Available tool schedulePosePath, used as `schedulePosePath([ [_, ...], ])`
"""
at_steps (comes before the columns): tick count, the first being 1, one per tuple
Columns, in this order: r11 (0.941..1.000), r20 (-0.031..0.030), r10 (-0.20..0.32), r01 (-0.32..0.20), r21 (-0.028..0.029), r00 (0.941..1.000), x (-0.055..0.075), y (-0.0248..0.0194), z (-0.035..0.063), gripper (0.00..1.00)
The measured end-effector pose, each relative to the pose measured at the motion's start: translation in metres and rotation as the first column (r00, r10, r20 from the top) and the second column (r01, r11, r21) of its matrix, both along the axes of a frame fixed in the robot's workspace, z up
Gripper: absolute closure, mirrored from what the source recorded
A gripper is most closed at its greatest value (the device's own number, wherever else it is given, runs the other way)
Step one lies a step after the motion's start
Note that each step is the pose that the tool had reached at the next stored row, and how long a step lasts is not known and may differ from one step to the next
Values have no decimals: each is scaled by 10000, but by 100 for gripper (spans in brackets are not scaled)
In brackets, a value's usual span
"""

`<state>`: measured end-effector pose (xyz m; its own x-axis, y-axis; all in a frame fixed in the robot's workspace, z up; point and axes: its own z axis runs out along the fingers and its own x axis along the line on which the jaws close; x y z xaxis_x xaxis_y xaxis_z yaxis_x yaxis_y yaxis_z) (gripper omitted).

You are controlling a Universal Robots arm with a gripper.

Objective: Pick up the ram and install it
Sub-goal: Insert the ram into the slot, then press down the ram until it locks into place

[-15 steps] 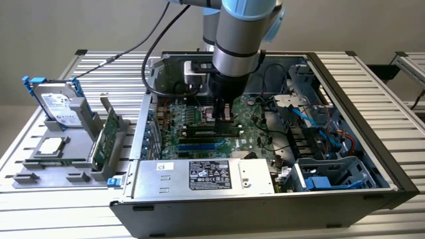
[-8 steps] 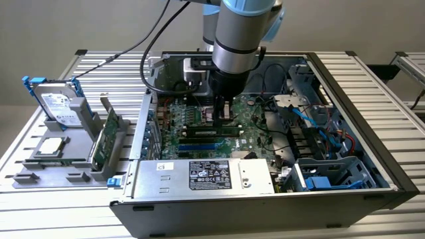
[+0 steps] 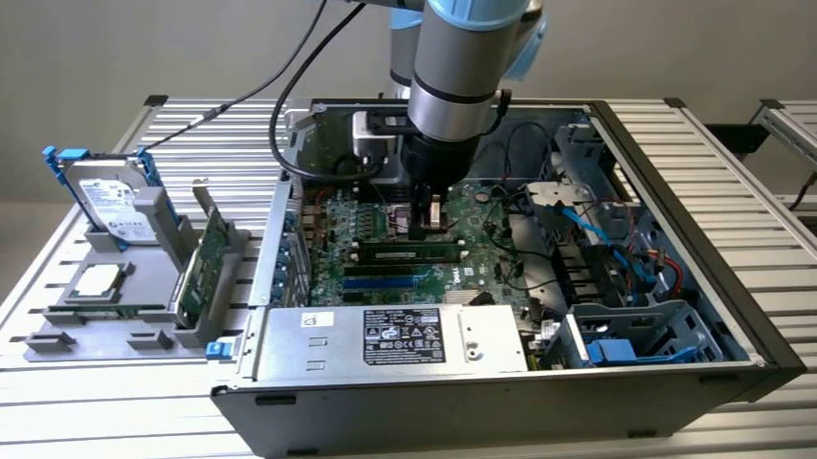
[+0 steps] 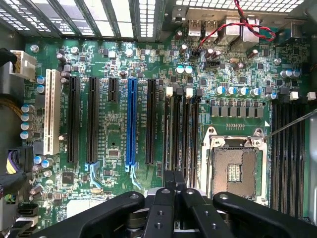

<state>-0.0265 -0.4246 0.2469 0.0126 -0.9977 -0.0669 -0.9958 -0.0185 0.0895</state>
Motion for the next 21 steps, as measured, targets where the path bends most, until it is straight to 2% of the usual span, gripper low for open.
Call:
schedulePosePath([
  [13, 10000, 0, 0, 0, -1, 10000, -1, 0, 0, 89],
  [21, 10000, 0, -1, 1, -12, 10000, -4, 4, -129, 89],
])
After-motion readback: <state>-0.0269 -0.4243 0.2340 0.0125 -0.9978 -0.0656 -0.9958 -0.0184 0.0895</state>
